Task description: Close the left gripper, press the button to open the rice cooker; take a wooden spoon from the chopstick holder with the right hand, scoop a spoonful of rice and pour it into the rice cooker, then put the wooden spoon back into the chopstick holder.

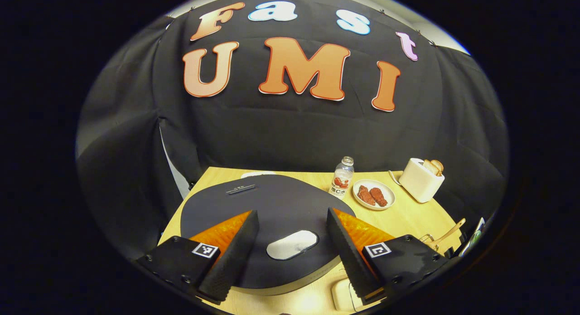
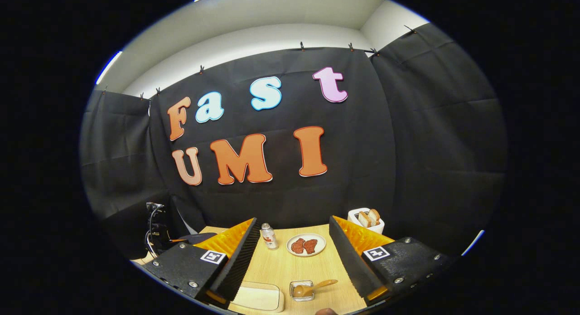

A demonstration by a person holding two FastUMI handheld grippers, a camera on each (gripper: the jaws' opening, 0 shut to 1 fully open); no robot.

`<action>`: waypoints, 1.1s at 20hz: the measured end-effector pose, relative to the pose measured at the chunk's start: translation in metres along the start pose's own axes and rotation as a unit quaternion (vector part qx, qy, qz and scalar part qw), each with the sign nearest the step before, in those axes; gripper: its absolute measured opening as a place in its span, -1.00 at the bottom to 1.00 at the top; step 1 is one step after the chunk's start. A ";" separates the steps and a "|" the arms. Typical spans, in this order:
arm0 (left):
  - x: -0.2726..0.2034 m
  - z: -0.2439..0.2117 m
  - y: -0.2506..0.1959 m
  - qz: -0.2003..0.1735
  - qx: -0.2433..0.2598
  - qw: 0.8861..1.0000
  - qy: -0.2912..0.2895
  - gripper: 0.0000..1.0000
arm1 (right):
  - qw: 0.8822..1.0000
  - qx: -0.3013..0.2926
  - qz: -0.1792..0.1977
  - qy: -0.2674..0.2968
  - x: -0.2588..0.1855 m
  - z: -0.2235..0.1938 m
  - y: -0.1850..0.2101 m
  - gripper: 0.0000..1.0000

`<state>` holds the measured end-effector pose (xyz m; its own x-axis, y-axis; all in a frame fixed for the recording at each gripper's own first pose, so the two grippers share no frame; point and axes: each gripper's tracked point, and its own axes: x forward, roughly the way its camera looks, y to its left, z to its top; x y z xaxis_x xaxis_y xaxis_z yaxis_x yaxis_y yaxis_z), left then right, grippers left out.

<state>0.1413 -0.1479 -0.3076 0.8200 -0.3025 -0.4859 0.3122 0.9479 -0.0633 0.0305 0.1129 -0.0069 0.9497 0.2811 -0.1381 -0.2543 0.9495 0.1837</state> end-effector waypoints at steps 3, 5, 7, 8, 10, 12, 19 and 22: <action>0.005 -0.023 -0.002 0.005 0.020 1.000 0.011 1.00 | 1.000 -0.003 -0.002 0.003 0.000 -0.004 0.002 0.89; 0.007 -0.045 -0.006 0.013 0.043 0.998 0.035 0.93 | 1.000 0.001 0.001 0.007 0.000 -0.006 0.005 0.89; 0.007 -0.035 -0.005 0.015 0.050 0.999 -0.001 0.96 | 1.000 0.002 0.000 0.008 0.001 -0.006 0.003 0.89; 0.004 -0.041 -0.006 0.015 0.037 0.999 -0.004 1.00 | 1.000 0.003 -0.001 0.008 0.002 -0.006 0.002 0.89; 0.008 -0.044 -0.005 0.017 0.040 0.999 -0.019 0.96 | 1.000 0.010 -0.001 0.007 0.002 -0.006 0.001 0.89; 0.006 -0.052 -0.006 0.024 0.044 0.999 -0.007 1.00 | 1.000 0.017 -0.003 0.007 0.006 -0.008 -0.001 0.89; -0.002 -0.036 -0.004 0.042 0.053 0.997 0.032 1.00 | 1.000 -0.006 -0.019 0.005 0.011 -0.012 -0.011 0.89; -0.009 -0.017 0.003 0.050 0.057 0.997 0.019 0.90 | 1.000 -0.009 -0.018 -0.001 0.011 -0.007 -0.012 0.89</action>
<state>0.1271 -0.1410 -0.3179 0.8312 -0.2008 -0.5184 0.2845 0.9548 0.0865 0.0427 0.1059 -0.0171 0.9586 0.2464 -0.1425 -0.2231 0.9613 0.1614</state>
